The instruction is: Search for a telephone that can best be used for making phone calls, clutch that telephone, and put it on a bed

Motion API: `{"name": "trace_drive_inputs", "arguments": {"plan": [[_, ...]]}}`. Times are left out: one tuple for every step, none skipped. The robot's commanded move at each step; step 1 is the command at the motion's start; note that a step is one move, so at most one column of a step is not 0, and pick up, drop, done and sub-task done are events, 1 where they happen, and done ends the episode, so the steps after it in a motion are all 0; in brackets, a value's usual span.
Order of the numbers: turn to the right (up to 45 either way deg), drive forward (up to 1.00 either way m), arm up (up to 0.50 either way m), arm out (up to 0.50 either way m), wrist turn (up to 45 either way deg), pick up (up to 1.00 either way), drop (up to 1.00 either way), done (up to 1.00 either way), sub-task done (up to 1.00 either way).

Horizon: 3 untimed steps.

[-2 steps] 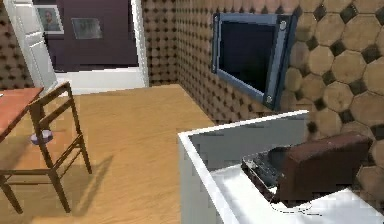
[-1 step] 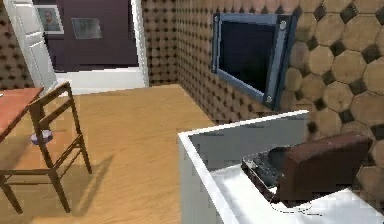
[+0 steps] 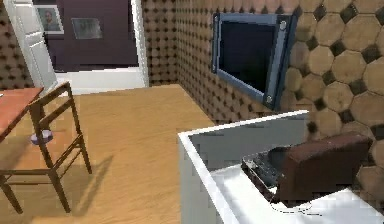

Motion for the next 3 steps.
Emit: {"name": "trace_drive_inputs", "arguments": {"plan": [[-27.0,0.00,0.00,0.00,0.0,0.00,0.00,0.00,0.00],[0.0,0.00,0.00,0.22,0.0,0.00,0.00,0.00,0.00],[0.0,0.00,0.00,0.00,45.0,0.00,0.00,0.00,0.00]]}}
